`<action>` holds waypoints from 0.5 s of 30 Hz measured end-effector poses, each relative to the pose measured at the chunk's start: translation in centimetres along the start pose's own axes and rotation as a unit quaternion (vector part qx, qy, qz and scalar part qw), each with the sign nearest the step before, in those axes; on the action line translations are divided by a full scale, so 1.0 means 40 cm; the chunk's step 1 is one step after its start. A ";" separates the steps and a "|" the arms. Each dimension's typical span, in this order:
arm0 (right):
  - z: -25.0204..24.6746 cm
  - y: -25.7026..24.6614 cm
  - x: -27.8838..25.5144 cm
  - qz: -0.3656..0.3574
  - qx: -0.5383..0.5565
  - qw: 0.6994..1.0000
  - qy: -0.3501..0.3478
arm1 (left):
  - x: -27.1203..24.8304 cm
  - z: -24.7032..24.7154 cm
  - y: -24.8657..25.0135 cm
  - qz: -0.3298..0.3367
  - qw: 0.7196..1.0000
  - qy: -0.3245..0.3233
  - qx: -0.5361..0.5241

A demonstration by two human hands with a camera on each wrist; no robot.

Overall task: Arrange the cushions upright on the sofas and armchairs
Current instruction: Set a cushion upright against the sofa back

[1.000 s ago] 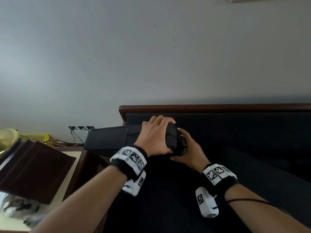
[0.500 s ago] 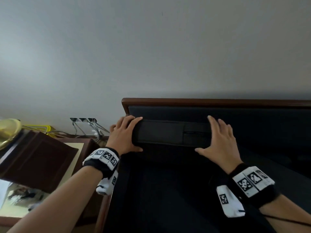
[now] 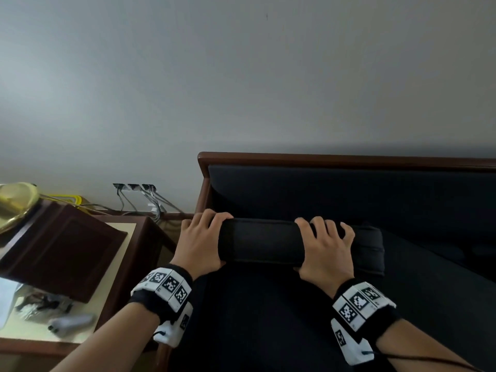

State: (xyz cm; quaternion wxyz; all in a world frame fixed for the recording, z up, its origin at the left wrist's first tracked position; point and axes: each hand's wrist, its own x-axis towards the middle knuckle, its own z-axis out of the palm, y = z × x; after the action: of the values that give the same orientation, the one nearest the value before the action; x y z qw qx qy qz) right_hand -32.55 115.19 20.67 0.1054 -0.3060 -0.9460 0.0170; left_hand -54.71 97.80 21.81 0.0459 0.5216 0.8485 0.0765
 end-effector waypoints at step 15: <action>-0.117 0.237 -0.037 0.107 0.218 0.965 0.102 | 0.117 -0.331 0.339 0.138 0.985 0.098 -0.023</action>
State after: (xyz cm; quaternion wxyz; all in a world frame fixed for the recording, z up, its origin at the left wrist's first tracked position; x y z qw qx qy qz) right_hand -24.92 121.88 24.03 0.2627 -0.3752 -0.8655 0.2028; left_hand -47.01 106.91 37.25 -0.0370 0.6225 0.7668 0.1523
